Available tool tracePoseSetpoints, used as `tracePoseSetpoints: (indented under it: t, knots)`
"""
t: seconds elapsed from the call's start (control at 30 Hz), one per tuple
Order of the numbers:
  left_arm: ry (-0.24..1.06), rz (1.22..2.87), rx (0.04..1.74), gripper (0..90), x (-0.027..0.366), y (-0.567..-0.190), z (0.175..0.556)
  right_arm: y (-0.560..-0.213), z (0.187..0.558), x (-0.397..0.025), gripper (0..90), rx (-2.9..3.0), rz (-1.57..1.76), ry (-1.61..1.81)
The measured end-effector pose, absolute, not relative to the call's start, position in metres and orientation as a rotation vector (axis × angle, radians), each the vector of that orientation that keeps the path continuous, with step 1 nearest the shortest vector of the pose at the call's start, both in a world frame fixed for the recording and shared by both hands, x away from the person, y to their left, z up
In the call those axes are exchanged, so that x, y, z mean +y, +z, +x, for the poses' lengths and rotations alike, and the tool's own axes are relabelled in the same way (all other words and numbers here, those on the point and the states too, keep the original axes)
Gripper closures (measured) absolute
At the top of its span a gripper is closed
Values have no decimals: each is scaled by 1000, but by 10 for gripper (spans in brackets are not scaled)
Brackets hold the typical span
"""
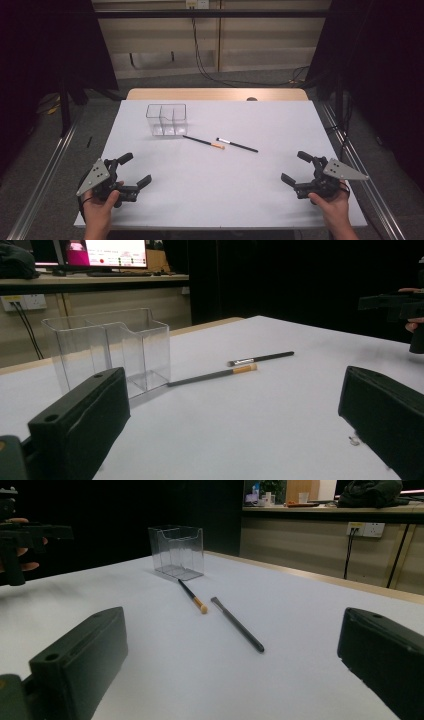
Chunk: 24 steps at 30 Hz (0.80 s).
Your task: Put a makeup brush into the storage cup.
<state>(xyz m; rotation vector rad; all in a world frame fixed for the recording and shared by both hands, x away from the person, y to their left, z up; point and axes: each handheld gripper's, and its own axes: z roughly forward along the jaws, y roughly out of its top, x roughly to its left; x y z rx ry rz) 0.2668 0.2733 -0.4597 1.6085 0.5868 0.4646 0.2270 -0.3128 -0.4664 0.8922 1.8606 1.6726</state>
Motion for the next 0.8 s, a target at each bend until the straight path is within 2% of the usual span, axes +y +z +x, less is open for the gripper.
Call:
tracePoseSetpoints:
  t: [0.8]
  knots:
    - [474,1602,582,0,264,-456,276,-466,229,-312,0,1862,887,1679]
